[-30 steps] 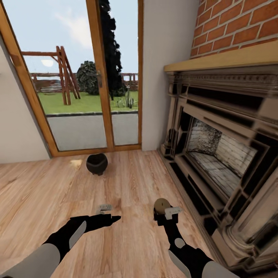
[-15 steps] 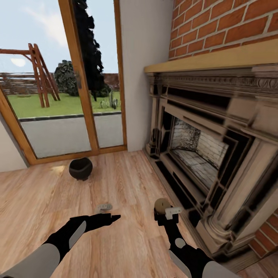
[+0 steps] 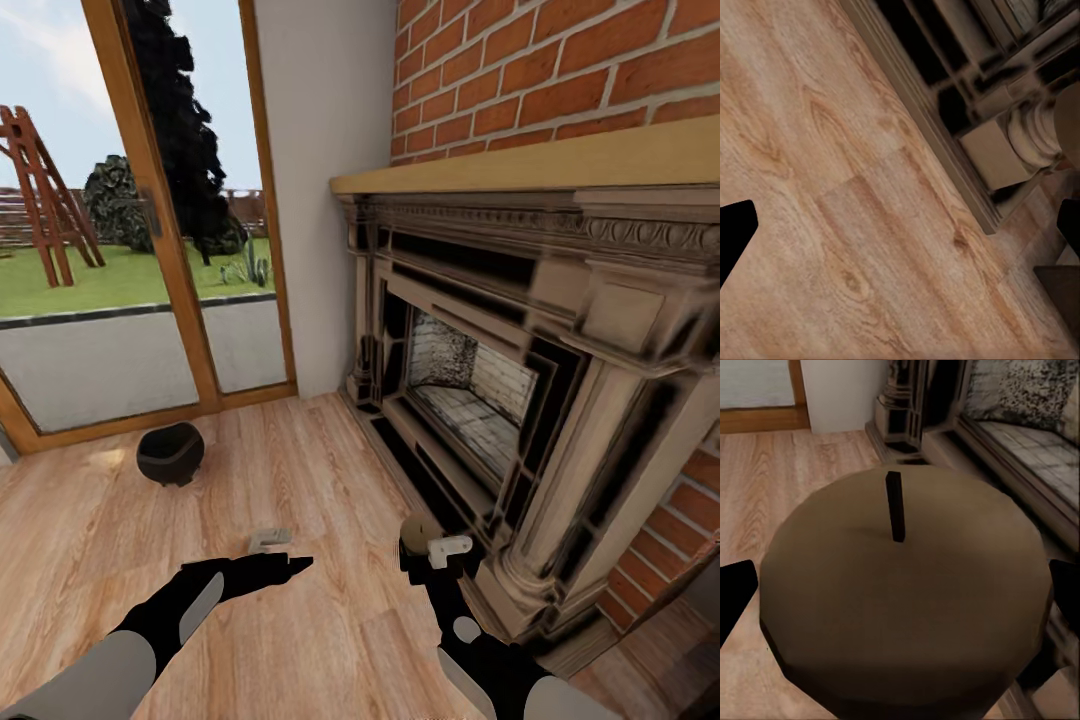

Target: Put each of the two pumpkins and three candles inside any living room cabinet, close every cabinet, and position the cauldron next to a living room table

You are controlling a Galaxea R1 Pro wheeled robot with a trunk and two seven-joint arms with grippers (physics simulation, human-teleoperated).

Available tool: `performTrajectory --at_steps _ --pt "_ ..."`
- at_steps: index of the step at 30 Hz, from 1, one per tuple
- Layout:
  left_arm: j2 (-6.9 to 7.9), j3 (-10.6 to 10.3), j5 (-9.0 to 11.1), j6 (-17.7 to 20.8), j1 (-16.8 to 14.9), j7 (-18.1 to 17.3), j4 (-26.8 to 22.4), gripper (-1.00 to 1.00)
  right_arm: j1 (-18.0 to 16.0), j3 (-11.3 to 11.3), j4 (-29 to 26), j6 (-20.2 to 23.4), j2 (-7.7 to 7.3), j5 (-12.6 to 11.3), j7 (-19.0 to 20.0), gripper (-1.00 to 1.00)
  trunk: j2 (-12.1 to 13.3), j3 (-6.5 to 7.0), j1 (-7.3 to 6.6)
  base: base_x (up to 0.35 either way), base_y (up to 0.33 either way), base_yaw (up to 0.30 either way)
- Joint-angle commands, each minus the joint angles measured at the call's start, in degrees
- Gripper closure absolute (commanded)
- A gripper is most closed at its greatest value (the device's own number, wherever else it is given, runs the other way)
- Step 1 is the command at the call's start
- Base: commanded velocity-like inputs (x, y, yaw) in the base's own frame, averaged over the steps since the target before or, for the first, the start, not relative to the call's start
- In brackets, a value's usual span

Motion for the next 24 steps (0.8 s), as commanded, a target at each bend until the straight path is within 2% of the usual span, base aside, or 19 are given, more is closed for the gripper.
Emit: performTrajectory --at_steps 1,24 --pt "0.02 -0.02 0.03 0.00 0.00 -0.02 0.01 -1.00 -0.01 0.01 -0.02 0.00 0.00 0.13 -0.03 1.00 0.00 0.00 0.00 0.000 0.000 -0.275" --pt "0.05 -0.06 -0.11 0.00 0.00 0.00 0.08 -1.00 -0.01 -0.17 -0.18 0.00 -0.13 0.21 -0.03 1.00 0.00 0.00 0.00 0.000 0.000 -0.282"
